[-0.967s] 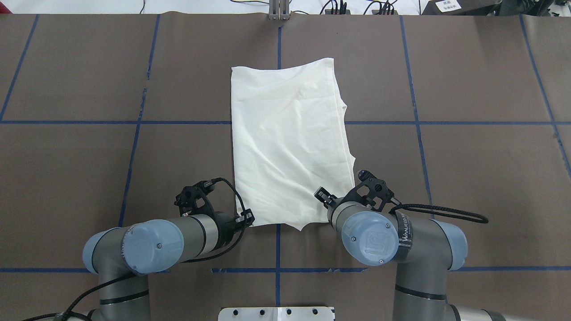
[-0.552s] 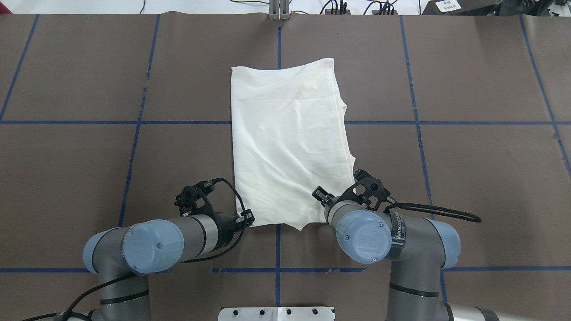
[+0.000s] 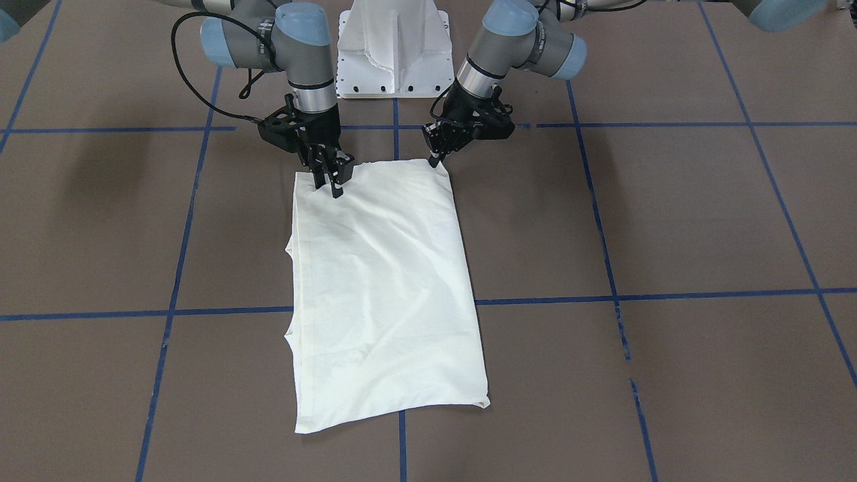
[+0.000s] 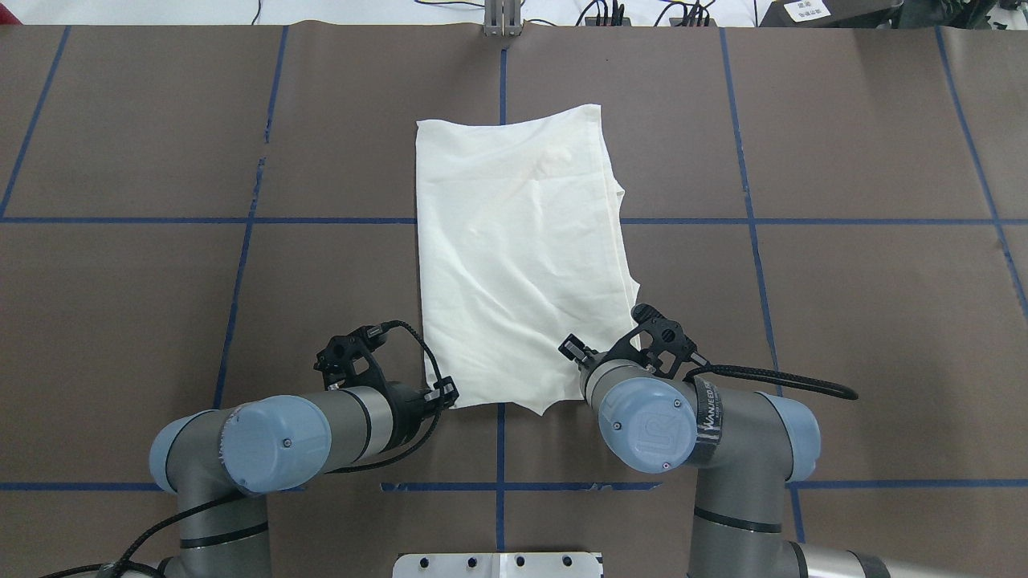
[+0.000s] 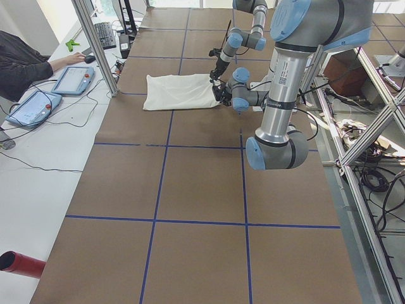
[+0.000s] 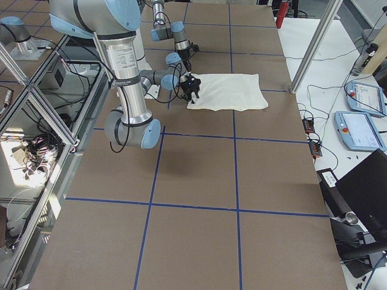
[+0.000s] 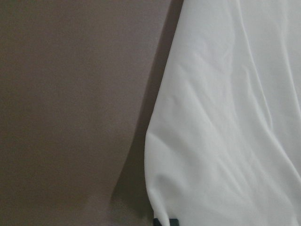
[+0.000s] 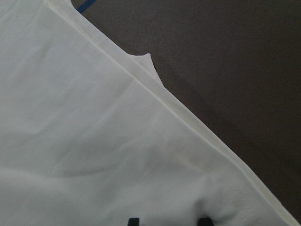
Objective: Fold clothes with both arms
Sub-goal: 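Close both grippers on the shirt corners nearest the robot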
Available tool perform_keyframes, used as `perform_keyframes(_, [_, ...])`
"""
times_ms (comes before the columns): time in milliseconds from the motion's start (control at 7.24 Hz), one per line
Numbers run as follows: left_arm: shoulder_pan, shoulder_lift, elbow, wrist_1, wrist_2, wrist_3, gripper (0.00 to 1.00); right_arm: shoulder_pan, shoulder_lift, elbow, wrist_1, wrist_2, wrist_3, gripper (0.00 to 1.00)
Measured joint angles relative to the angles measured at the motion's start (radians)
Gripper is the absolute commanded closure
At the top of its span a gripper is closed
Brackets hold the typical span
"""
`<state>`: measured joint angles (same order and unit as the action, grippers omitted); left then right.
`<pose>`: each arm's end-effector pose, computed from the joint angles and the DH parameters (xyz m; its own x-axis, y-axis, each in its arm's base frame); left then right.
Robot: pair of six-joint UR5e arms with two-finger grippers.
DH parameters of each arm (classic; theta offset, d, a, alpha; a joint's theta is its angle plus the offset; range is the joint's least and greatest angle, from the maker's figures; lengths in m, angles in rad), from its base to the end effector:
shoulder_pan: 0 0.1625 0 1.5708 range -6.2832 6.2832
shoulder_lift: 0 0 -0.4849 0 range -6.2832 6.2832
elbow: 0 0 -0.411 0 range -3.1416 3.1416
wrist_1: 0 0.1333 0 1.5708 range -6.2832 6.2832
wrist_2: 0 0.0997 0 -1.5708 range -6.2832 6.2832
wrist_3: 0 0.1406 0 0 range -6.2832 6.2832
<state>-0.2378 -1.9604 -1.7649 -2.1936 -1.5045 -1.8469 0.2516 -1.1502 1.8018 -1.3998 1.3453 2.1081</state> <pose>0.6406 -0.3020 0.3414 0.2527 -0.3411 -0.9054 0.3784 0.8961 -0.2320 -0.6302 -0.3321 0.3760 0.3606 0.6078 0.7075 -0.6820 0.6892 -0.2444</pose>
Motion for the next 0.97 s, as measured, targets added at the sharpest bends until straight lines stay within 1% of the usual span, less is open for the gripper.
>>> perform_keyframes(138, [0.0,0.0,0.0,0.0,0.001,0.0,1.0,0.001,0.003,-0.005,0.0,-0.001,-0.01,0.47])
perform_keyframes(276, [0.0,0.0,0.0,0.0,0.001,0.0,1.0,0.001,0.003,-0.006,-0.002,0.0,-0.023,0.65])
perform_keyframes(414, [0.0,0.0,0.0,0.0,0.001,0.0,1.0,0.002,0.004,-0.008,-0.002,0.0,-0.031,1.0])
perform_keyframes(967, [0.0,0.0,0.001,-0.001,0.001,0.0,1.0,0.006,0.006,-0.01,-0.001,0.001,-0.046,1.0])
